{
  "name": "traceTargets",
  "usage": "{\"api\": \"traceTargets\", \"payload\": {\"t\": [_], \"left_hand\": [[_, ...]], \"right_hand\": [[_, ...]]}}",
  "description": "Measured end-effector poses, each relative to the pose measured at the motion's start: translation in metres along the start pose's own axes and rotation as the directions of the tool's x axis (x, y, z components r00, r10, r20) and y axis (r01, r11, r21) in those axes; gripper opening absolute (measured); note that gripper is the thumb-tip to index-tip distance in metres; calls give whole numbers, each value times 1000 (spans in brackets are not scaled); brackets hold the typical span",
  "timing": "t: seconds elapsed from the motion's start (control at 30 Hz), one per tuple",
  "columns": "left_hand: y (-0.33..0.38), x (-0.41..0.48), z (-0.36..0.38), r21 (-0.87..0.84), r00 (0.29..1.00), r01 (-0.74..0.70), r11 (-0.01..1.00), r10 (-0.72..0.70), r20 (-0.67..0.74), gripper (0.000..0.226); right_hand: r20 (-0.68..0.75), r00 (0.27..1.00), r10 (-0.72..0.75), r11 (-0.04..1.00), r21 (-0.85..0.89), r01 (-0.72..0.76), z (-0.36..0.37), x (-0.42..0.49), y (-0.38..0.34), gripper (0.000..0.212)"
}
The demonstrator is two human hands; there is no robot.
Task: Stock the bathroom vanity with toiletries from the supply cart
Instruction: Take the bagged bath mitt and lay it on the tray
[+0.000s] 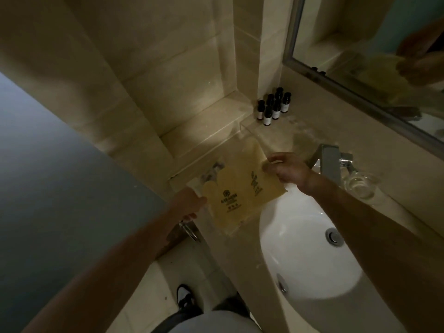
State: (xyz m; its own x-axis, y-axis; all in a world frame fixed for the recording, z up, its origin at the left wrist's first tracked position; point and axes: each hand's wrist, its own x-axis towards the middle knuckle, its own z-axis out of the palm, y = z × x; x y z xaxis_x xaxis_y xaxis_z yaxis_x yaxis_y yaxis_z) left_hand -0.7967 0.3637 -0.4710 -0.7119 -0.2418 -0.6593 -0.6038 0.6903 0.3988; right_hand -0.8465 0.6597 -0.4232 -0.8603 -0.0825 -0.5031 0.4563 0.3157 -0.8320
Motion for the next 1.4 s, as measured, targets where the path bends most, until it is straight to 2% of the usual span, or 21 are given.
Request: {"api": "traceTargets", "payload": {"t": [0.17,0.3,0.43,0.6,0.67,0.73,0.83,0.97,1.0,1.07,1.23,1.3,1.4], "left_hand": [[7,11,-15,-127,983,-176,976,168,-67,19],[18,15,-26,-175,947,-317,932,303,-102,18],[19,24,-34,-151,938,-346,926,339,-74,23],[11,40,-44,-165,901,-420,892,432,41,33],[10,53,-47,-130,918,-384,914,393,52,39],[10,73,-49,-106,923,-374,921,381,58,49],[11,97,-55,-13,835,-540,841,538,114,52],[20,106,-63,187,721,-690,699,640,268,31],[22,107,-63,242,700,-713,658,652,292,25],[24,112,-59,260,687,-726,637,652,321,23],[25,122,-49,258,665,-746,614,672,326,63],[24,121,-47,310,667,-745,590,675,317,64],[25,127,-45,365,665,-742,563,687,292,66]], "right_hand": [[96,995,-30,999,-10,31,13,2,-12,27],[200,979,-28,998,-45,38,22,-3,-19,20],[217,976,-16,998,-49,28,32,-2,-13,24],[-47,991,124,967,-217,-131,41,12,19,31],[-172,978,122,945,-282,-167,42,15,28,31],[-230,963,138,932,-298,-205,43,15,30,29],[-289,939,186,889,-357,-286,54,7,35,28],[-348,911,221,766,-517,-383,85,-14,51,28],[-380,898,223,750,-521,-407,93,-18,54,28],[-450,862,235,756,-473,-453,109,-25,61,26],[-668,713,212,780,-324,-536,132,-40,68,23],[-660,699,276,771,-282,-571,138,-41,68,18],[-599,707,376,776,-212,-593,152,-39,69,21]]}}
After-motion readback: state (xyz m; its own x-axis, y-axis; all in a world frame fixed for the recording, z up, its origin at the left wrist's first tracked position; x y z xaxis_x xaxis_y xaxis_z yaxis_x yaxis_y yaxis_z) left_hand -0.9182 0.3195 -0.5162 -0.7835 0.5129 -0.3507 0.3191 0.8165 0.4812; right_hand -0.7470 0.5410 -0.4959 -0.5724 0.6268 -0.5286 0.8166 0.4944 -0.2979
